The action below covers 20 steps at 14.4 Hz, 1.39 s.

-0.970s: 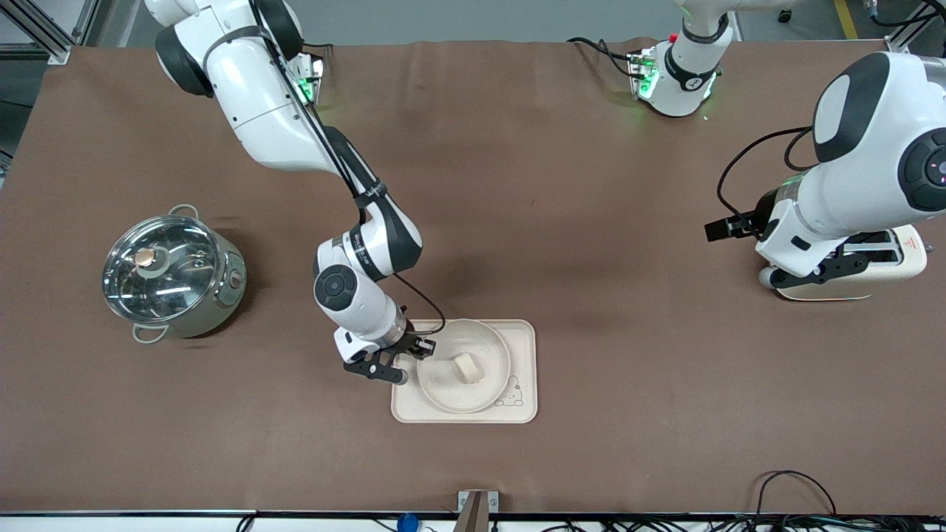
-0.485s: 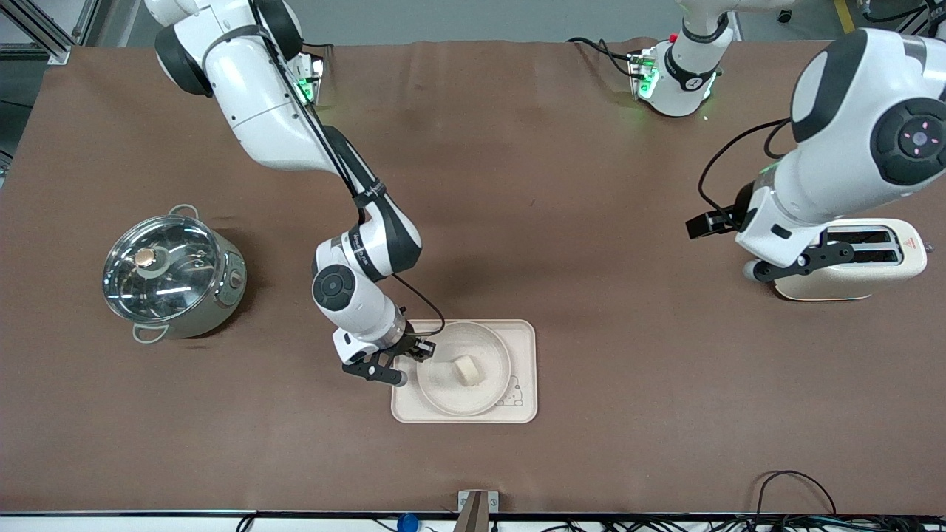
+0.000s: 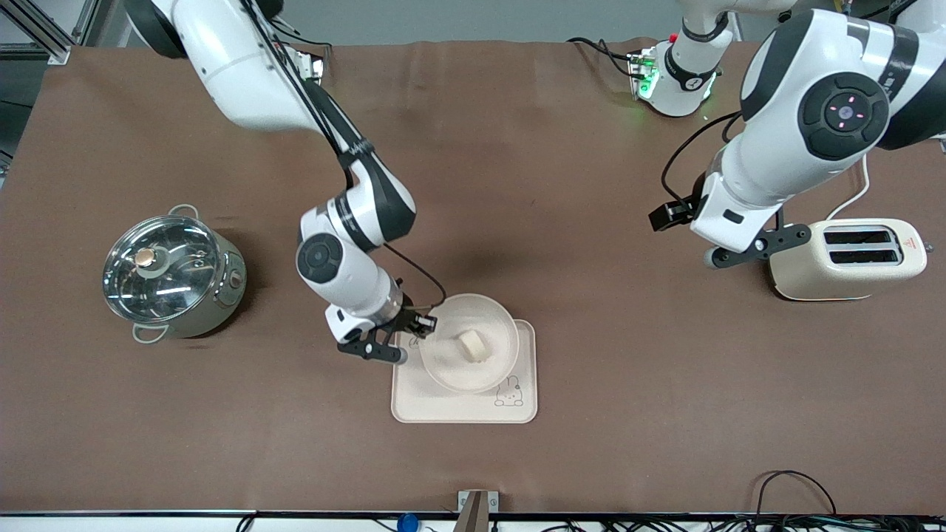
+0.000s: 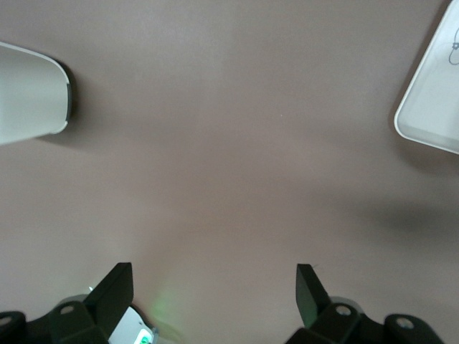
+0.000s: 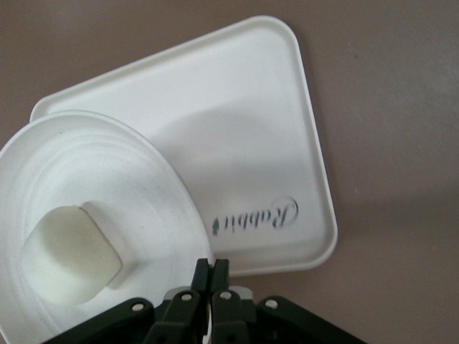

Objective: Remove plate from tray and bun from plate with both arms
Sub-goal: 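Lift the plate with the right gripper while the left gripper approaches, then set the plate down with the right gripper while the left gripper reaches the bun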

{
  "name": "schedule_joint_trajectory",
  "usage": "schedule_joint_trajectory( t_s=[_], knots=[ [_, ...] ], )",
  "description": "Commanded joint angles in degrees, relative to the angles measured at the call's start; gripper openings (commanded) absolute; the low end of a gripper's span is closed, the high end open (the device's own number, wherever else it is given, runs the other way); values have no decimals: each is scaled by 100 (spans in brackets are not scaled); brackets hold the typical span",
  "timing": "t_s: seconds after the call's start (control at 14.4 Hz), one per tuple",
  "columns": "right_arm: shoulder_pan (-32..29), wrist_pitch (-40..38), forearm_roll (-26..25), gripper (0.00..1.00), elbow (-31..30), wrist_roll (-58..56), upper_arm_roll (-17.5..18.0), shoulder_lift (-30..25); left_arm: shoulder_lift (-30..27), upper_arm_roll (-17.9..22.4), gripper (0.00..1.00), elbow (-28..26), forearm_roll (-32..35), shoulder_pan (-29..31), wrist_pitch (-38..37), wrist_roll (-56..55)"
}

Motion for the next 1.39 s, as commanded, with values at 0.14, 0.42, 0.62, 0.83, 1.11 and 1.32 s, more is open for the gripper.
schedule_joint_trajectory(
  t_s=[0.14,0.42,0.62,0.83,1.11,1.32],
  knots=[
    [23,1161,118,0,-3095,-140,399,-1801,367,-32,100,11,10,-624,284,-1153],
    [375,2560,118,1,-3768,-140,400,-1487,789,-32,100,-112,-87,-1081,968,-2551],
    [463,2887,110,0,-3776,-149,400,-1169,1097,-32,100,-322,-87,-1476,1670,-3394],
    [516,2896,110,1,-3776,-149,400,-1116,1448,-15,100,-542,1,-1880,2435,-4352],
    [481,2896,110,91,-3759,-131,400,-1134,1958,-6,100,-587,176,-2285,3078,-5355],
    [428,2800,110,100,-3759,-35,400,-1483,2301,-15,98,-578,353,-2478,3578,-6128]
  ],
)
